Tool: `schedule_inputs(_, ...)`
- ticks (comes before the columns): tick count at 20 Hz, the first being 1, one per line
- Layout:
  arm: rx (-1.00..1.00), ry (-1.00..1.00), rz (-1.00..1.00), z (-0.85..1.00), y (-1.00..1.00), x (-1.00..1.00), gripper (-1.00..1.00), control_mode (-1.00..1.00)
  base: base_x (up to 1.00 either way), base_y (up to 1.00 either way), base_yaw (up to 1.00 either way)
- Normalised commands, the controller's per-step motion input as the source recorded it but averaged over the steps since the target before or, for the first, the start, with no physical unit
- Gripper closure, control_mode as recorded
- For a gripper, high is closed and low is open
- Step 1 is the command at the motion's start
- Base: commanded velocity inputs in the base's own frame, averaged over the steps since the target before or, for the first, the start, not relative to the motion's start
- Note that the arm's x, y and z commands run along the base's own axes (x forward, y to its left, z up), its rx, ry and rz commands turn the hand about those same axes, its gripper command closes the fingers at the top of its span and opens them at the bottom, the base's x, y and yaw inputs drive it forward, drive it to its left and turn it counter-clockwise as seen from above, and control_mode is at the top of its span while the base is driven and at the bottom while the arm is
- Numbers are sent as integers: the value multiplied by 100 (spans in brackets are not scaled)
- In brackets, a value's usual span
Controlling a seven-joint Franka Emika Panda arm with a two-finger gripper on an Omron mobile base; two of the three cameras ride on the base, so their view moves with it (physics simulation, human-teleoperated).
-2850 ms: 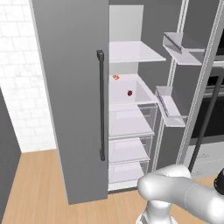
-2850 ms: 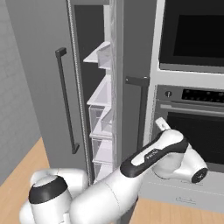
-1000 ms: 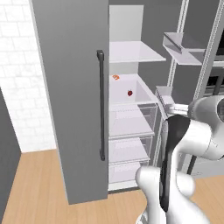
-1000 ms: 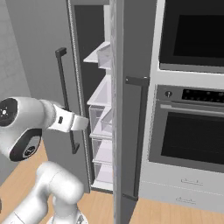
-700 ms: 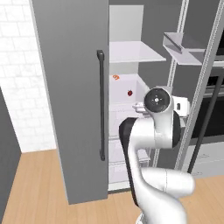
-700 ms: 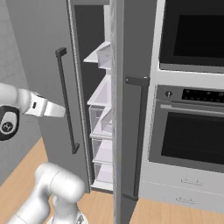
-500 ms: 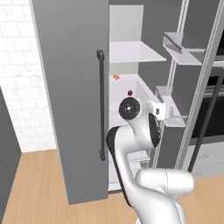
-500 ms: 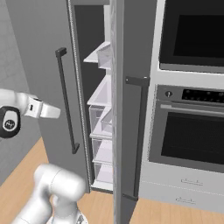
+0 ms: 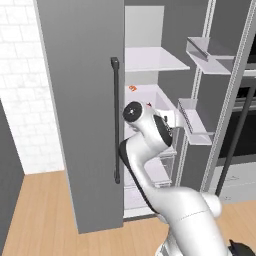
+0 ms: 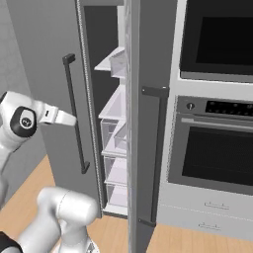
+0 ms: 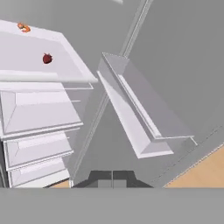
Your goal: Take the strawberry from the fridge and place it on top of the pancake, located on the dining counter.
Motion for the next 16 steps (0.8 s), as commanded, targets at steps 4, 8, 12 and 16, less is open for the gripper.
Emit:
schedule_inputs(4, -4, 17, 0, -6, 0, 27, 100, -100, 0, 0, 0)
schedule_inputs(8, -9, 7, 0, -21, 0, 19, 100, -100, 0, 0, 0)
schedule_inputs(12, -12, 10, 0, -26, -15, 29, 100, -100, 0, 0, 0)
schedule_inputs(16, -13, 18, 1, -44, -36, 35, 100, -100, 0, 0, 0)
